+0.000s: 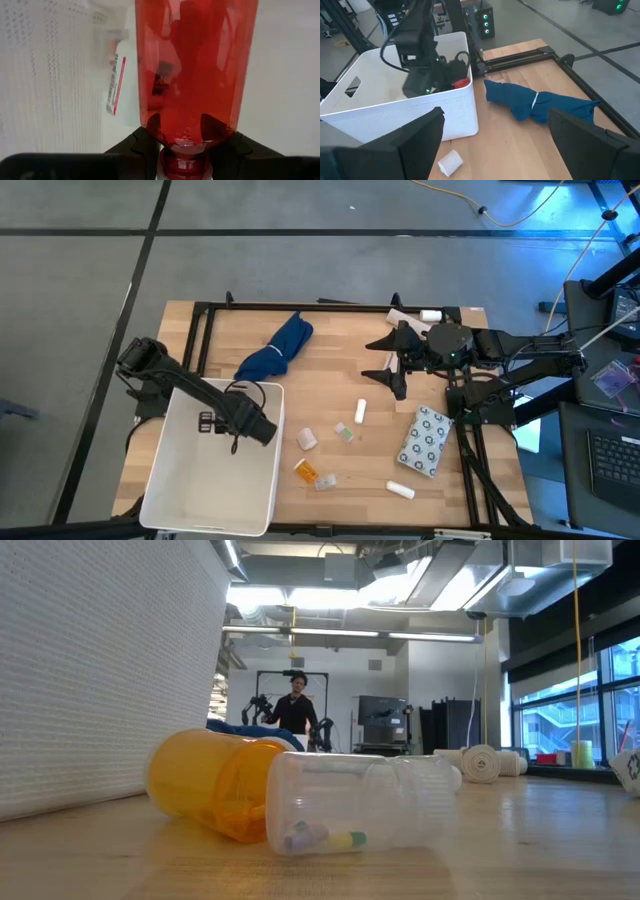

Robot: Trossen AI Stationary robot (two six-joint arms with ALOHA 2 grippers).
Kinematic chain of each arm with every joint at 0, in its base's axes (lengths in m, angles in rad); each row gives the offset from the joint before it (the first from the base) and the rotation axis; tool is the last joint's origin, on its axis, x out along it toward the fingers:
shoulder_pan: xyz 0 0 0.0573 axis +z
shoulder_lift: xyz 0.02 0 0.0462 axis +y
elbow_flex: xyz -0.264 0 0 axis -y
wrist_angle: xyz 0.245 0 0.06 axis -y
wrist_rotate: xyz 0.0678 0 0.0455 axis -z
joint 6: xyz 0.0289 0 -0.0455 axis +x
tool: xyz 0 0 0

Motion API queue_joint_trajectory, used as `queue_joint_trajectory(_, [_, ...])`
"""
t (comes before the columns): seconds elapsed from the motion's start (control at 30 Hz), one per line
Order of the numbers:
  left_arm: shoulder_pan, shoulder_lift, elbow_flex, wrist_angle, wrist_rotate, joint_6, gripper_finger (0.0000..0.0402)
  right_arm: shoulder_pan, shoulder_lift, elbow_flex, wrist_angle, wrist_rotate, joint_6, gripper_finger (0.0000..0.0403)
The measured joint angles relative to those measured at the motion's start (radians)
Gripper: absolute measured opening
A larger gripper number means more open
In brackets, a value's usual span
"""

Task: Pick & place medical supplies in basket/bin
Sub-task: Put the red medicine bottle into the white bin

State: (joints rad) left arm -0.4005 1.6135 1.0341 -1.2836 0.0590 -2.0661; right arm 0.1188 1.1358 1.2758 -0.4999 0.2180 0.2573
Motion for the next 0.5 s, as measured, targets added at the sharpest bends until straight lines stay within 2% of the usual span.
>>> queue_joint_trajectory(0.27, [0.048, 0.000, -0.086, 0.090, -0.001, 0.121, 0.0122, 0.000, 0.000, 0.000, -0.004, 0.000, 0.002, 0.0352])
queue_joint_trajectory(0.5, [0.057, 0.000, -0.102, 0.103, -0.001, 0.136, 0.0123, 0.000, 0.000, 0.000, -0.018, -0.009, 0.005, 0.0352])
